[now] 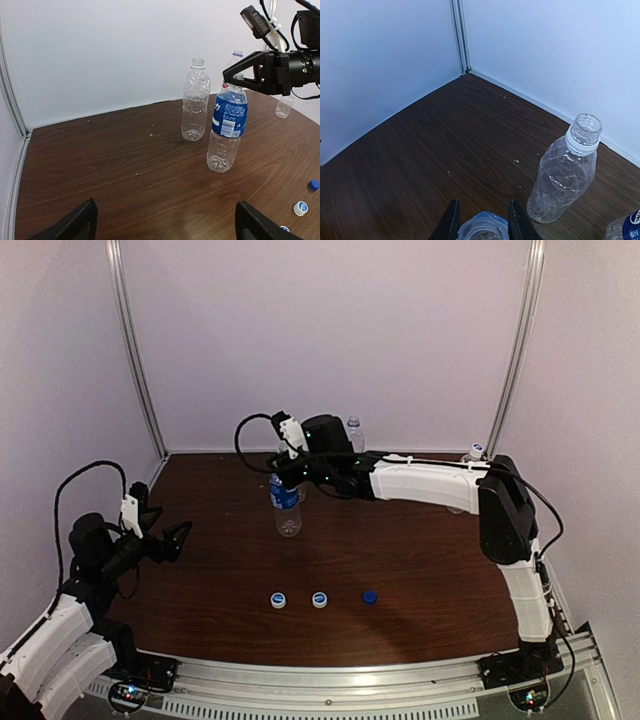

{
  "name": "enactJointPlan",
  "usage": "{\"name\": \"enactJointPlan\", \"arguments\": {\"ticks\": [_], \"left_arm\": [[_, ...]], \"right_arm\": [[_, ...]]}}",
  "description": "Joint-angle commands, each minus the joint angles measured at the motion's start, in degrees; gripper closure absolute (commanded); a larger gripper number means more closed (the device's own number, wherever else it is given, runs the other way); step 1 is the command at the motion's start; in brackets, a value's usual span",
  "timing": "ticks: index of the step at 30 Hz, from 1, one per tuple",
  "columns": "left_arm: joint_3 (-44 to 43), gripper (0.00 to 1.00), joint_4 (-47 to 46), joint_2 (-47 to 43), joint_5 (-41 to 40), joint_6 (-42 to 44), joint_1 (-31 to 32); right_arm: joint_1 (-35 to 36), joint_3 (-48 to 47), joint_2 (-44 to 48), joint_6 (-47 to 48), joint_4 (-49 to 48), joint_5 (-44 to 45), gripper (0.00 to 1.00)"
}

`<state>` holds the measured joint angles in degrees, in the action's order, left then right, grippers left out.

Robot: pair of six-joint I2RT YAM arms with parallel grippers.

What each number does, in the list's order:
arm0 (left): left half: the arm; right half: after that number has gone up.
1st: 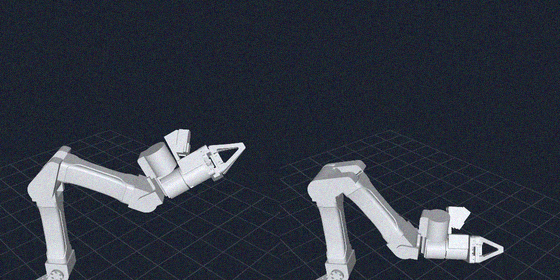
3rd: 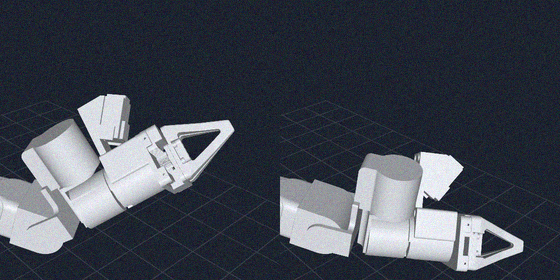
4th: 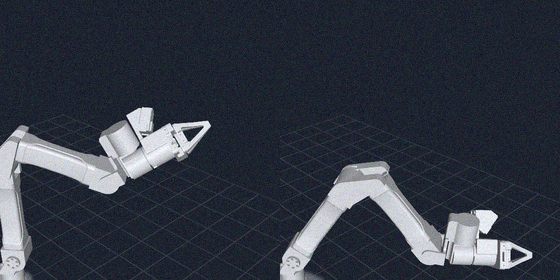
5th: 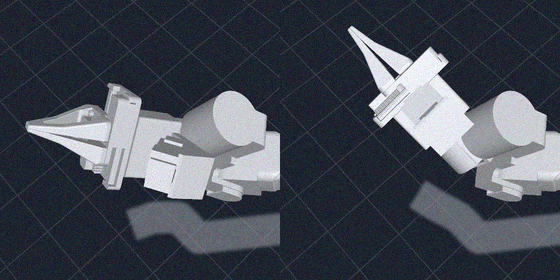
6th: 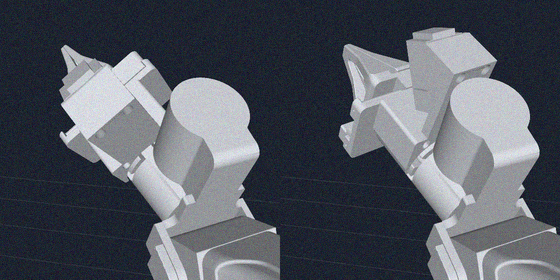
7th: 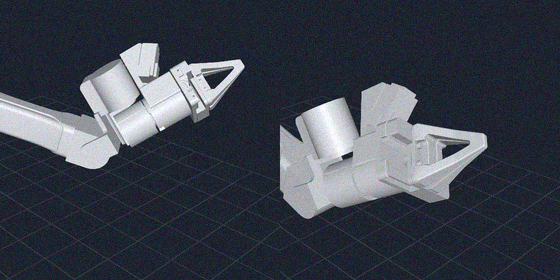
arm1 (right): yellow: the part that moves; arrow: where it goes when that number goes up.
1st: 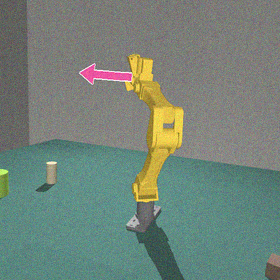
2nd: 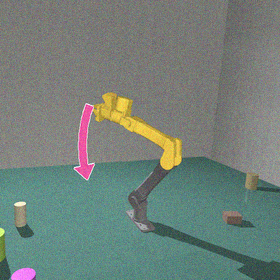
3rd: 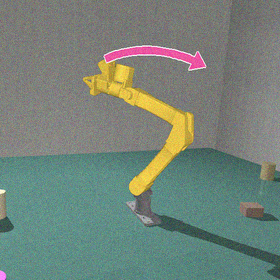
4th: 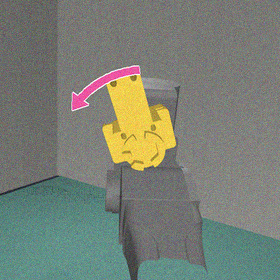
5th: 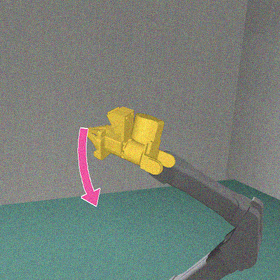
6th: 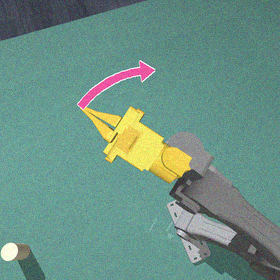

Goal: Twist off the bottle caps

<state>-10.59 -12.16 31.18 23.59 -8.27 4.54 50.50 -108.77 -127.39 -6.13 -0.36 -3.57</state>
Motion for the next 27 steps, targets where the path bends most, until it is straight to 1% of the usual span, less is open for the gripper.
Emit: {"name": "enactJointPlan", "arguments": {"ticks": [1,2,3,6,8,11,13,14,18,21,24,27], "left_arm": [[0.7,0.03,-2.5,-0.2,0.9,-0.1,-0.6],[0.7,0.03,-2.4,-0.2,0.9,-0.1,-0.6],[0.7,0.03,-2.4,-0.2,0.9,-0.1,-0.6],[0.7,0.03,-2.5,-0.1,1.1,-0.1,-0.6],[0.7,0.03,-2.6,-0.1,1.1,0.0,-0.6],[0.7,0.03,-2.6,-0.1,1.3,-0.1,-0.6],[0.7,0.03,-2.6,0.0,1.4,0.1,-0.6],[0.7,0.02,-2.6,0.0,1.5,0.0,-0.6],[0.7,0.03,-2.7,-0.1,1.6,0.1,-0.6],[0.7,0.03,-2.6,-0.1,1.7,0.0,-0.6],[0.7,0.03,-2.6,-0.1,1.8,0.1,-0.6],[0.7,0.03,-2.7,-0.2,1.9,0.1,-0.6]], "right_arm": [[0.1,2.6,2.7,-1.7,0.5,0.7,1.0],[0.1,2.7,2.8,-1.9,0.5,0.8,1.0],[0.0,2.8,2.8,-2.1,0.6,1.1,0.94],[0.1,2.6,3.1,-2.0,0.6,1.1,0.57],[0.0,2.4,3.5,-1.7,1.1,1.1,0.35],[0.0,2.2,4.3,-1.1,1.2,1.3,0.14],[0.1,2.0,4.6,-0.7,1.3,1.2,0.02],[0.1,1.8,4.9,-0.5,1.3,0.8,0.01],[0.1,0.3,5.8,0.3,2.5,-1.1,0.0],[0.1,-0.7,8.5,1.2,4.4,-2.4,0.0],[-1.4,-0.6,14.1,0.9,5.9,-8.8,0.0],[-5.2,0.4,21.5,-2.3,8.3,-15.3,0.0]]}}
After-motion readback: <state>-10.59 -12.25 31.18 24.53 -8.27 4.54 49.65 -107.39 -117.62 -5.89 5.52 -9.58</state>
